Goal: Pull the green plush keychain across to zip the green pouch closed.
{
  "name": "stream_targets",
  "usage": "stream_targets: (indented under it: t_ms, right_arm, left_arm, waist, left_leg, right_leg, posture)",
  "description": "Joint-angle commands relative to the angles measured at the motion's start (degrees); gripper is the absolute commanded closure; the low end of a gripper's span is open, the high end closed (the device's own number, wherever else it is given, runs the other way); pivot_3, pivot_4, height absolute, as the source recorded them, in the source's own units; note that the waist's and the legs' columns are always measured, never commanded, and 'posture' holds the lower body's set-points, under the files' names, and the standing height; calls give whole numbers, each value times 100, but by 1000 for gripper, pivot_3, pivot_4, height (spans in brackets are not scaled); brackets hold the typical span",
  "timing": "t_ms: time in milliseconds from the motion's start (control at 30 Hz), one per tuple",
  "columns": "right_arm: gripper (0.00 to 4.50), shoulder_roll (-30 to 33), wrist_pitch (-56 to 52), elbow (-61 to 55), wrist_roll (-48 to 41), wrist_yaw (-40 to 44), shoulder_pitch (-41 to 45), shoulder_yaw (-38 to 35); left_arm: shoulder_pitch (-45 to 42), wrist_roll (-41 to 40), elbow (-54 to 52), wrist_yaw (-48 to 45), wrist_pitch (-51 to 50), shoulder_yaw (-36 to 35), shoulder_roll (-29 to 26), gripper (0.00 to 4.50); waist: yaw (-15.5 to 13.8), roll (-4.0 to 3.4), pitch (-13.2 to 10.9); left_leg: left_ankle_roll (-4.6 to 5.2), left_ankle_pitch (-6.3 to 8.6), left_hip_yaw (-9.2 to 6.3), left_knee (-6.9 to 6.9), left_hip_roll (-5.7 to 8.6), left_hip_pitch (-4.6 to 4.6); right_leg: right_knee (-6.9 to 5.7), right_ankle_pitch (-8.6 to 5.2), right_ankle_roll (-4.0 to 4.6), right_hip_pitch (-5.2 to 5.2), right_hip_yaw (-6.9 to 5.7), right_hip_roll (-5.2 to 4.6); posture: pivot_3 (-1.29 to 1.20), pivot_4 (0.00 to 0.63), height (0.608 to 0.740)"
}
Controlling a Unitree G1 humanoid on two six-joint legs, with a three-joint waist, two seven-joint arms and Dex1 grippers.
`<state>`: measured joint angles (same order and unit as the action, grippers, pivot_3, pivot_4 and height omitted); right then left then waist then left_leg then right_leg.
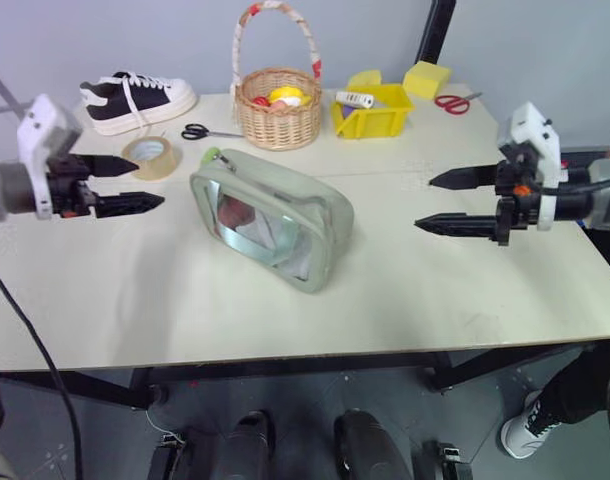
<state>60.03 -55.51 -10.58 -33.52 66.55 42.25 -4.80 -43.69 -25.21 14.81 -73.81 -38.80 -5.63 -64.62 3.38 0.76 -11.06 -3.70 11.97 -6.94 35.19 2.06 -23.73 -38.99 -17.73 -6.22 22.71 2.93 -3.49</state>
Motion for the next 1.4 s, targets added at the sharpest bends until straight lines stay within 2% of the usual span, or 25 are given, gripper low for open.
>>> stream_targets:
  t_ms: [33,133,433,600,833,1033,1200,1300,1400]
  right_arm:
    - [47,35,-19,-304,-134,-151,17,-166]
    - [47,-73,-27,-348,-155,-326,58,-143]
    - [47,-279,-233,-428,-431,-492,444,-38]
    - [47,-1095,-724,-593,-701,-1145,1089,150]
    - [47,-2340,-982,-650,-195,-2370,1779,1027]
    - [47,-3085,-627,-457,191,-2659,1791,1676]
    - [47,-3302,-125,6,630,-2505,1812,2138]
    - [915,-3316,58,24,744,-2346,1730,2283]
    - [2433,-3272,328,130,970,-2212,1681,2428]
  left_arm:
    - [-232,49,145,-336,111,69,-108,0]
    - [-430,51,252,-188,4,68,48,0]
    - [-406,49,162,-142,70,-34,69,0]
    - [-337,-170,-308,42,-173,-132,226,0]
    - [6,-695,-1682,315,-825,-321,320,0]
    - [90,-869,-1953,636,-947,-382,425,0]
    - [369,-973,-2205,784,-1000,-479,420,0]
    - [524,-1050,-2296,903,-1022,-586,397,0]
    - [630,-1075,-2349,971,-1020,-642,373,0]
  waist:
    - [1,0,-1]
    - [-10,7,-4]
    - [8,7,-5]
    - [51,7,-5]
    - [57,7,-5]
    - [56,8,-4]
    - [59,8,-4]
    - [58,8,-4]
    - [58,8,-4]
  left_leg:
    - [0,0,3,0,0,0]
    - [0,0,5,6,0,-7]
    - [0,0,7,5,-2,-10]
    - [1,0,7,7,-3,-10]
    - [0,-1,5,8,-8,-38]
    - [-1,-3,2,13,-3,-59]
    - [0,-4,3,22,-1,-58]
    - [0,-4,0,23,-2,-58]
    - [0,-4,0,23,-2,-58]
  right_leg:
    - [0,-1,-1,0,2,-2]
    - [-1,0,-1,4,4,-3]
    - [-1,0,-2,9,5,-3]
    - [-5,1,-1,9,6,-4]
    - [-11,1,-2,42,9,-5]
    - [-16,1,-2,62,8,-3]
    - [-23,3,-2,60,7,-1]
    - [-25,3,-1,60,7,0]
    - [-24,3,-1,60,7,1]
  posture:
    - [0,150,740]
    - [0,150,740]
    - [0,150,740]
    - [0,150,740]
    - [0,150,740]
    - [0,150,740]
    - [0,150,740]
    - [0,150,740]
    - [0,150,740]
